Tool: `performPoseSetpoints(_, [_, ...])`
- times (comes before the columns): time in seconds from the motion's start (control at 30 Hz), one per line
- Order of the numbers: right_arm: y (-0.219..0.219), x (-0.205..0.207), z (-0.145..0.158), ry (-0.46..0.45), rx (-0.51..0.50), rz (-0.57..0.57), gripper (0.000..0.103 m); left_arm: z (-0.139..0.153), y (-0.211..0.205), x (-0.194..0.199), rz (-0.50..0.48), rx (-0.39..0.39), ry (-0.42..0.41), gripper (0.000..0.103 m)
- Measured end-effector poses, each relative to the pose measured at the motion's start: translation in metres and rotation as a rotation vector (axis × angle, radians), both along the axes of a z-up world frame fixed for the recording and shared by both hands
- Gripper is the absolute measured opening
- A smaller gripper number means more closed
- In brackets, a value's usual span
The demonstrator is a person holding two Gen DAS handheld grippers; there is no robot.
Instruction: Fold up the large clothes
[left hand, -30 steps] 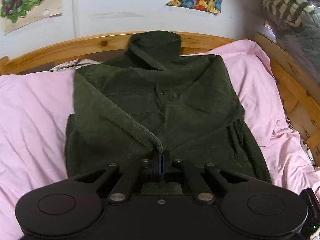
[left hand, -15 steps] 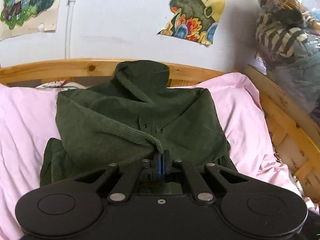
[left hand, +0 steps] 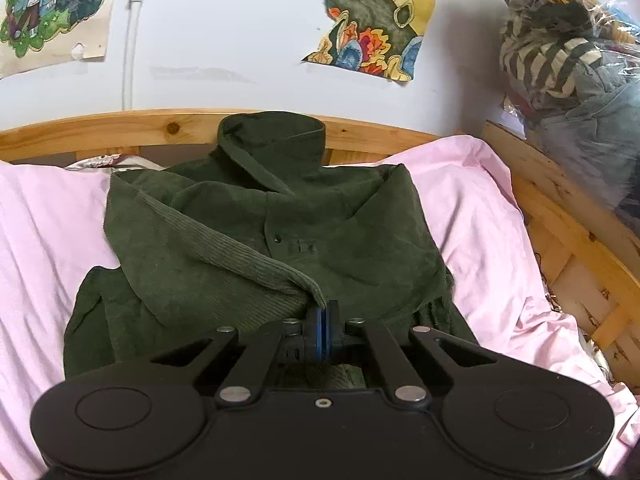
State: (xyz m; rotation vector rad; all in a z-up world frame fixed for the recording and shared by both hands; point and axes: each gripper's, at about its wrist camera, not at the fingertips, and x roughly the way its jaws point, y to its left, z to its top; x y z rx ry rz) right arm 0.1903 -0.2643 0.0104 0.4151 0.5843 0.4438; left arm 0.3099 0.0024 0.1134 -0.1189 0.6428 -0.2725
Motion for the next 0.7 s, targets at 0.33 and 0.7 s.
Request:
performPoseSetpoints(0.33, [0.046,0.103,-0.043,0.09,0.144,0.09,0.077,-0.003,0.029,0.023,-0.042,-0.084,0.042,0.0])
performPoseSetpoints(0.7, [-0.028,0.13,0.025,-0.042,-0.044,-0.025,0.01,-0.017,0.072,0.038,-0.148,-0.082,-0.036,0.052])
